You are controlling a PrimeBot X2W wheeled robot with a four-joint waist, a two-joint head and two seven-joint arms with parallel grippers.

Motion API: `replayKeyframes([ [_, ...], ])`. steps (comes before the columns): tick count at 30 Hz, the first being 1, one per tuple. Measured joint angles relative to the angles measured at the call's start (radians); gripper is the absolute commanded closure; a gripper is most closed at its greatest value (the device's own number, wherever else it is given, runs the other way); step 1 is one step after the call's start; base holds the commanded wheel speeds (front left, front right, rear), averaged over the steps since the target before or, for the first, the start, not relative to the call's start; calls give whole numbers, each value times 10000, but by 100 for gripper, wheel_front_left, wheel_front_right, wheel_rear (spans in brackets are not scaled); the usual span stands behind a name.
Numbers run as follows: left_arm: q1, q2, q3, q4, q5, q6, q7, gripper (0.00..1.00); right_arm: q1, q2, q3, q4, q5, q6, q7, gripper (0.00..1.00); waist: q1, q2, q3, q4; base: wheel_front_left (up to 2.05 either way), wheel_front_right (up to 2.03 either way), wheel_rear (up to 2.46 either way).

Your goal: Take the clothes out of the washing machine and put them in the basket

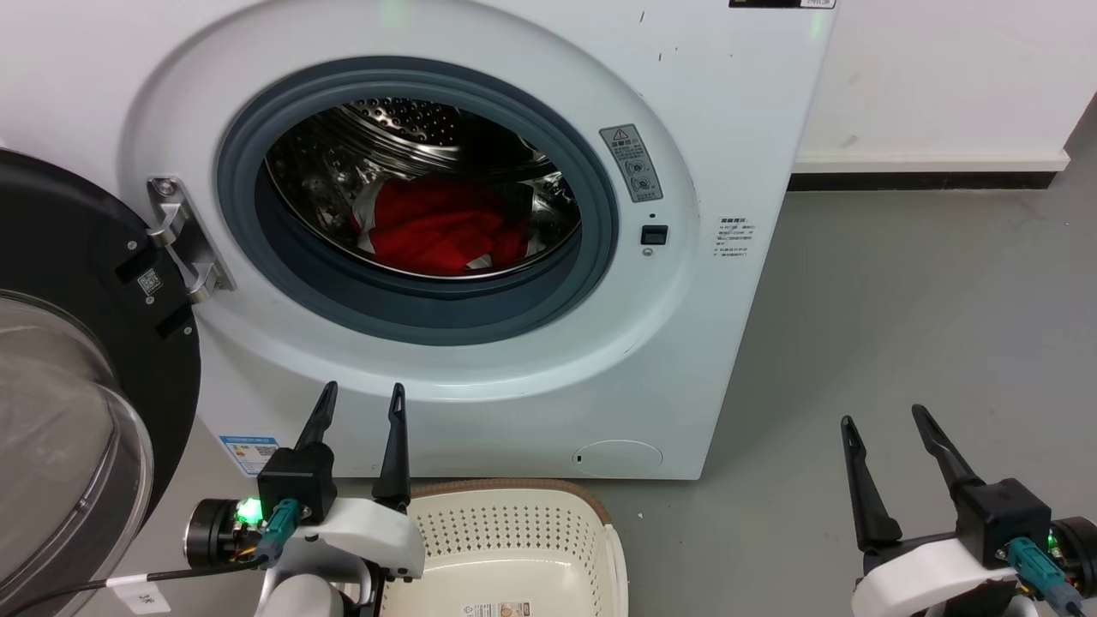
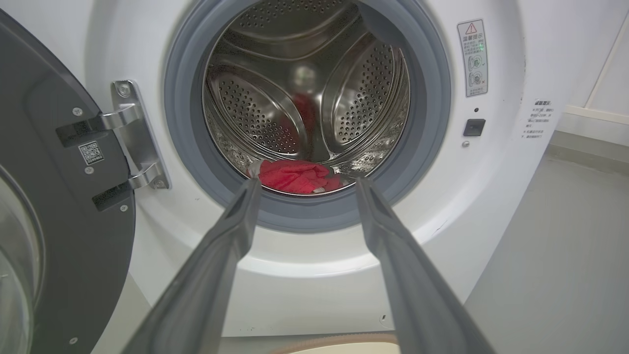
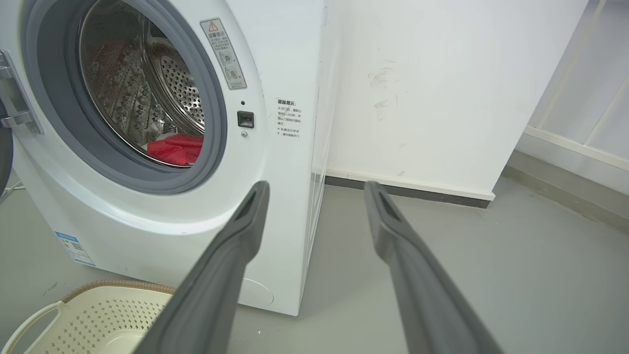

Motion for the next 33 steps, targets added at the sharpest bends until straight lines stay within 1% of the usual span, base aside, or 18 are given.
replayKeyframes([
  [21,-208,-4,13,219,-59,44,0,0,-32,0,-17,-12,27,0,15,0,0,0,181,122,0,0,0],
  [27,-1083,-2,69,456,-71,100,-2,0,-524,0,102,-520,-27,0,6,0,0,0,847,36,0,0,0],
  [33,-2596,56,282,1062,-171,180,-2,0,-1205,-2,311,-970,-54,0,-71,0,0,0,1991,-118,0,0,0],
])
